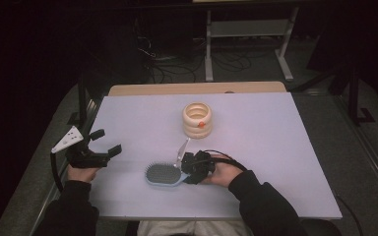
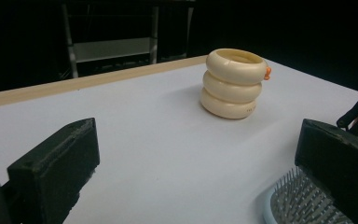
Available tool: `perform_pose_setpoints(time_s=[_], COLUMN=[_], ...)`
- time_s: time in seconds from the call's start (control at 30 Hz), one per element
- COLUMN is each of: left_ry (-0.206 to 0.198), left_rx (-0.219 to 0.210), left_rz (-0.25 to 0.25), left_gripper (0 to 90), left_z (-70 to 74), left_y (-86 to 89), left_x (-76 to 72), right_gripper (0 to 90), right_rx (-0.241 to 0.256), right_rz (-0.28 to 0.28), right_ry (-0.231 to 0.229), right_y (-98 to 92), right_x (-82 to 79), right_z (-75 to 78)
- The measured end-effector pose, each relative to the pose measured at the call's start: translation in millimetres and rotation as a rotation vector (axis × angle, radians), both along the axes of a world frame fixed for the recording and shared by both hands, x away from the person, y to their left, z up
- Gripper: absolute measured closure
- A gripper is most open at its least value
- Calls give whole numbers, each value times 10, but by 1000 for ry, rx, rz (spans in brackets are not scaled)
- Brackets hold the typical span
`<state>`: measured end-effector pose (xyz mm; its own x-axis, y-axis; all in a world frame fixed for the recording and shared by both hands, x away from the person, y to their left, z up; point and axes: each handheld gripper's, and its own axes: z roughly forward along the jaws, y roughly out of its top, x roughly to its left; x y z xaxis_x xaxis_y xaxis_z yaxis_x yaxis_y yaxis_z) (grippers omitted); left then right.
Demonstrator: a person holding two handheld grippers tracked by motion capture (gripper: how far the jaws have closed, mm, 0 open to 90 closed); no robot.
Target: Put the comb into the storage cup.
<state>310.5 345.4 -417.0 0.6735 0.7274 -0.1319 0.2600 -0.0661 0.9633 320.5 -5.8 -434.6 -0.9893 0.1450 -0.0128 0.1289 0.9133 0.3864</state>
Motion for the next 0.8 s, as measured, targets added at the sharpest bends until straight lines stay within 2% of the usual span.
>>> perform_pose_setpoints(time_s=[0.23,0.8], left_ry=[0,4], left_rx=[2,-3], left_rz=[0,1], left_gripper=[0,0], left_z=[0,-2], left_y=[1,6], left_x=[1,2], right_gripper=[684,684], right_rx=[28,95], right_rz=[-7,-20], right_ry=[-3,-51], right_y=[-65,-196], right_x=[19,48], right_z=[83,335])
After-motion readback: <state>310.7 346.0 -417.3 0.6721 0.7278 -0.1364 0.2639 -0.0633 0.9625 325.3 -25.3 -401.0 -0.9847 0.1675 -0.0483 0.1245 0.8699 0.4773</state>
